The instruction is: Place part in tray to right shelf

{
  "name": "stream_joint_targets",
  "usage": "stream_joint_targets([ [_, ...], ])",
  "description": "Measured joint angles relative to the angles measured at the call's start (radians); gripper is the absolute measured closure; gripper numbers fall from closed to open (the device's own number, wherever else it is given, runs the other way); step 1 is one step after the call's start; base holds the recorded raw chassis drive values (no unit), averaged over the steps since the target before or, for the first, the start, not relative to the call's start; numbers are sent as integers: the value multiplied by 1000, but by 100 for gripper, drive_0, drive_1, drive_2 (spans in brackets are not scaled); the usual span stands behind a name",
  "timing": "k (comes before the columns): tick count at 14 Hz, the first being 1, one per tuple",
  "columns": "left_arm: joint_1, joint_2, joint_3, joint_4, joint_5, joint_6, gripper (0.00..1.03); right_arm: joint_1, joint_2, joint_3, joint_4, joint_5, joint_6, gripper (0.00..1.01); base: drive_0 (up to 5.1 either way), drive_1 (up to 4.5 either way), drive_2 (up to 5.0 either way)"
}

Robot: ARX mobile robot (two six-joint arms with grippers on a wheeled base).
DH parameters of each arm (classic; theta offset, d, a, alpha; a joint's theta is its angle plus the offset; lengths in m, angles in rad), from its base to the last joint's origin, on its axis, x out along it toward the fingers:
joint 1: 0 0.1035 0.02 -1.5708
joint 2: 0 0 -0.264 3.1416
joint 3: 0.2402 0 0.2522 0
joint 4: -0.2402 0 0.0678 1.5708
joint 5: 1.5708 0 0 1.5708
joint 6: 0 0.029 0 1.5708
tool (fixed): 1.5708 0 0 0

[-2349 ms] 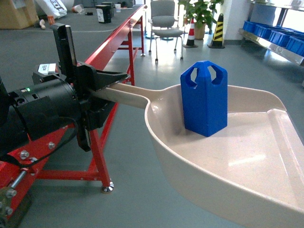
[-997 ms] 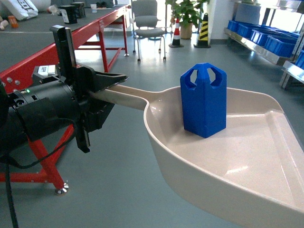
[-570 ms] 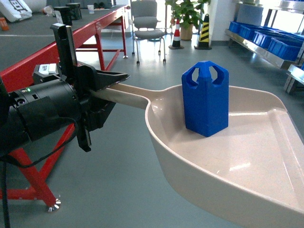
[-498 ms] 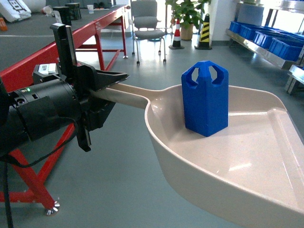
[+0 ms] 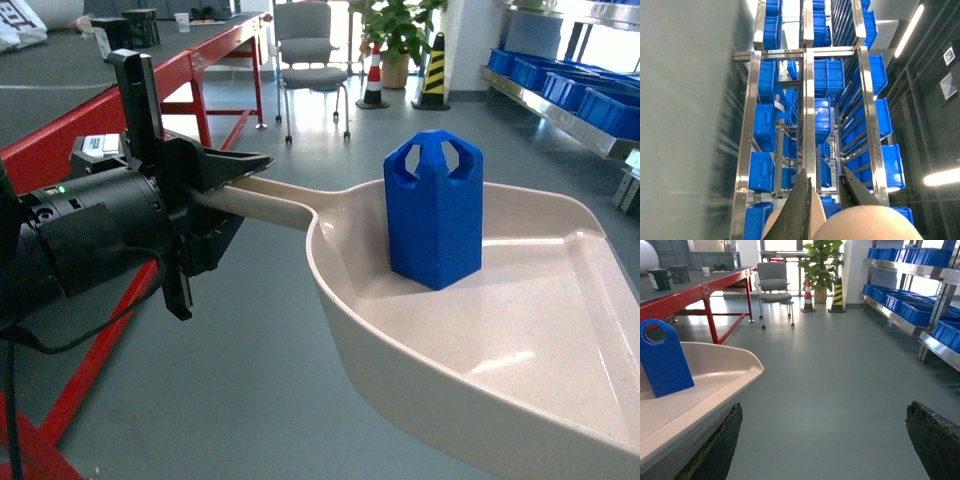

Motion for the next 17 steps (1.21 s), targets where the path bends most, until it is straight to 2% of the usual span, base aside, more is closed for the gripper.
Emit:
stream_joint_targets([
  [17, 0, 0, 0, 0, -1, 0, 90, 0, 0, 0, -5, 0, 0, 3, -2, 431, -435],
])
